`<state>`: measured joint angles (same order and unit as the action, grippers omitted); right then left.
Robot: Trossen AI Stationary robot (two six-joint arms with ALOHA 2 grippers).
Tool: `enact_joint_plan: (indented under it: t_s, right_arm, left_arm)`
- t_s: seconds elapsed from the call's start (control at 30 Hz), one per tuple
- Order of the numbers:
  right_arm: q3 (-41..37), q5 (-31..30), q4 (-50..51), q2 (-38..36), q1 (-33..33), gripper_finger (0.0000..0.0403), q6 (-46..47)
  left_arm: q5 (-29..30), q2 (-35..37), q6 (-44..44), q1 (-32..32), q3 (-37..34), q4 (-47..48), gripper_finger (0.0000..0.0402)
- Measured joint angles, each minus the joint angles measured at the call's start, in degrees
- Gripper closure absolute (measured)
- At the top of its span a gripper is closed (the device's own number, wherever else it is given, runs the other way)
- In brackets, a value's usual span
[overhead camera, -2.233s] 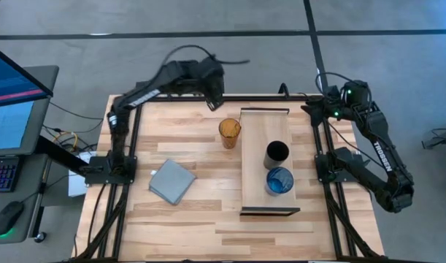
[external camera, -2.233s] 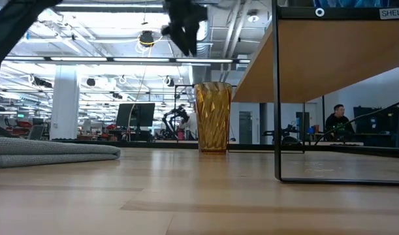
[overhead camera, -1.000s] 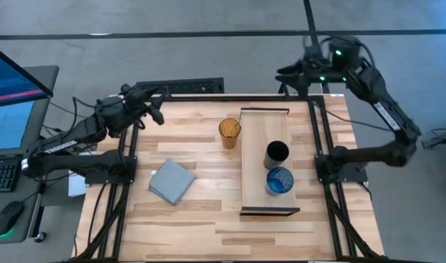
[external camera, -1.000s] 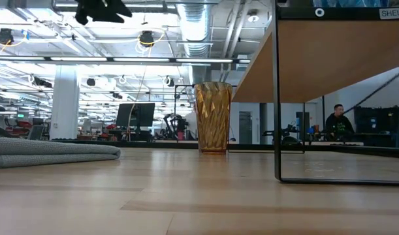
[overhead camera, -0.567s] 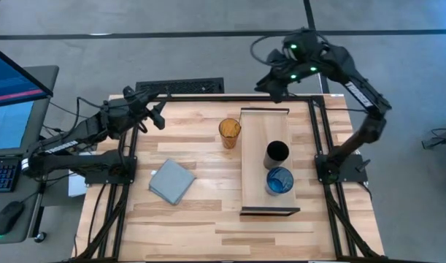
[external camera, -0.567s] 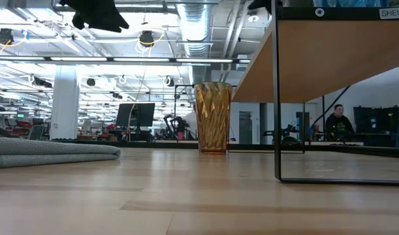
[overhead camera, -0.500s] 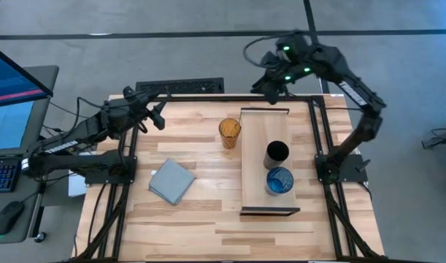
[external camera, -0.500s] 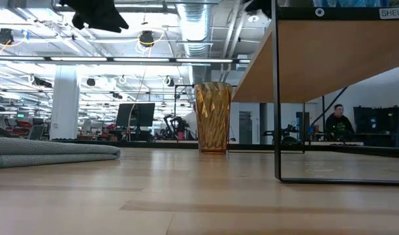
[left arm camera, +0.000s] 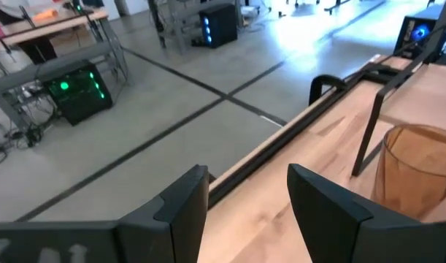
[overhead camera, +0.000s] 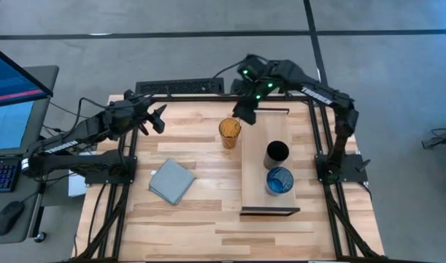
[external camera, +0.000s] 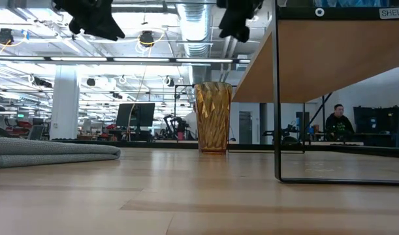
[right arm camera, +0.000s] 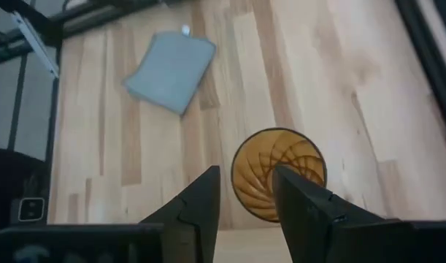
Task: Stack small to large cups/mugs on shelf
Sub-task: Put the brown cup on the shelf
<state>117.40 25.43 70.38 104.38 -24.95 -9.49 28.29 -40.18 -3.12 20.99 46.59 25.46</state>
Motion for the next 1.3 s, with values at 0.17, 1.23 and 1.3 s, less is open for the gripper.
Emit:
enact_joint_plan:
  t_s: [0.17, 1.23, 1.3]
  right_arm:
    - [0.0, -1.3, -0.1, 3.9, 1.4, 0.0261, 0.0]
    - [-0.9, -18.0, -0.2, 15.0, 2.4, 0.0274, 5.0]
    - [-0.8, -18.0, -0.4, 15.8, 2.4, 0.0275, 5.0]
  left_arm:
    - [-0.7, -0.4, -1.6, 0.0, 0.0, 1.6, 0.0221]
    - [-4.0, -0.3, -4.9, 0.0, 0.0, 5.6, 0.0221]
    - [-4.0, -0.3, -4.9, 0.0, 0.0, 5.6, 0.0221]
